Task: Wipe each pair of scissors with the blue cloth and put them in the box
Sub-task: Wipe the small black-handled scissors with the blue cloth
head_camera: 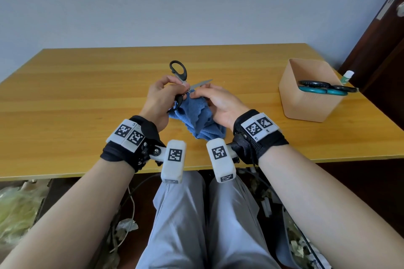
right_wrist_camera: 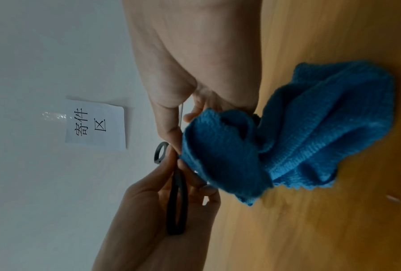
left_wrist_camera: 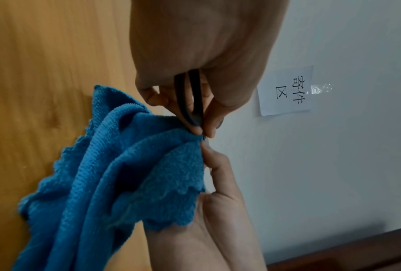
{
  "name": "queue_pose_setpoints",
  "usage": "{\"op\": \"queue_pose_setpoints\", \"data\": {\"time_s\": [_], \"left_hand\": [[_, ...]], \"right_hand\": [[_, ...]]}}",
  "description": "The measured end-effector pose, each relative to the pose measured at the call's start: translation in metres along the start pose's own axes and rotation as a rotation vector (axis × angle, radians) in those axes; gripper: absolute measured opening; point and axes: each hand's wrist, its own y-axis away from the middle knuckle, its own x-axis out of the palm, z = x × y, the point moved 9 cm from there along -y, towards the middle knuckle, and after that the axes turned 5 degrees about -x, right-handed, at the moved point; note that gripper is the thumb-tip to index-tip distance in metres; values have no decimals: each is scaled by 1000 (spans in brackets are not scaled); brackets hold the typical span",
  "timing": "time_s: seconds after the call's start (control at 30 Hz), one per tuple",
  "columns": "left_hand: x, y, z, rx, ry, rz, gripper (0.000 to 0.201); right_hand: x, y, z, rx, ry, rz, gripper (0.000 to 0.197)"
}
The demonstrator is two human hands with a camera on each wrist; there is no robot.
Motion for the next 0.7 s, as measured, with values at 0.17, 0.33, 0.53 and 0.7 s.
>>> {"op": "queue_pose_setpoints", "data": {"time_s": [0.17, 0.33, 0.53, 0.7], "left_hand": [[3, -1, 3, -10, 28, 3, 26], [2, -6, 11, -61, 35, -14, 25], [0, -9, 12, -77, 42, -34, 23], [-5, -12, 7, -65, 52, -50, 21]], "right_hand": [[4, 4, 0, 14, 33, -19, 35], [-9, 5, -3, 9, 35, -57, 27], [-14, 8, -2, -6, 36, -57, 36], [-17, 12, 4, -13, 46, -49, 37]]}}
